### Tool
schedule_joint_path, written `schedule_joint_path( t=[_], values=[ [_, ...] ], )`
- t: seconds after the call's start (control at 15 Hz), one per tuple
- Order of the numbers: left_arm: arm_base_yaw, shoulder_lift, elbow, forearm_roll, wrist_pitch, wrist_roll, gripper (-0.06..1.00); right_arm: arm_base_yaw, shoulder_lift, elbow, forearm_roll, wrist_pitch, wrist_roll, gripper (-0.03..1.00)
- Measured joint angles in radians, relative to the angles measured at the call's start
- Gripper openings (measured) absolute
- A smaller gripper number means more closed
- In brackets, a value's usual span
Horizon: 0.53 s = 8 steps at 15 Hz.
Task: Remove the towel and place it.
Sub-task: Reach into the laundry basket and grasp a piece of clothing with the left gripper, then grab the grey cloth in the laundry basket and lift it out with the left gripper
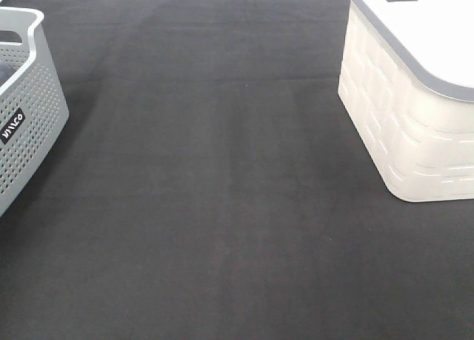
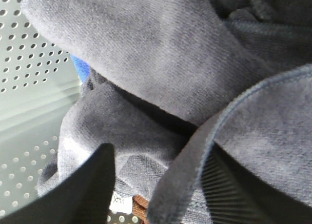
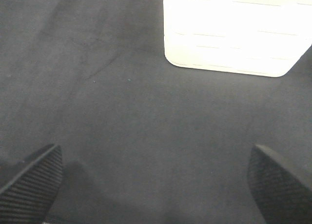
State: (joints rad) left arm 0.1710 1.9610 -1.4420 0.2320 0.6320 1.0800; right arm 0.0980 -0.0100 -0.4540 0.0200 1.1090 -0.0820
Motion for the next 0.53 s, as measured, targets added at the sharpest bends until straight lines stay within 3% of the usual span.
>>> schedule_joint_path(
  t=[0.2,0.53],
  values=[
    [0.000,0.000,0.000,-0.004,0.009,0.000,0.42,0.000,0.000,0.000,0.000,0.000,0.000,0.98],
    [0.000,0.001,0.000,-0.039,0.016,-0.003,0.41,0.000,0.000,0.000,0.000,0.000,0.000,0.98]
  ],
)
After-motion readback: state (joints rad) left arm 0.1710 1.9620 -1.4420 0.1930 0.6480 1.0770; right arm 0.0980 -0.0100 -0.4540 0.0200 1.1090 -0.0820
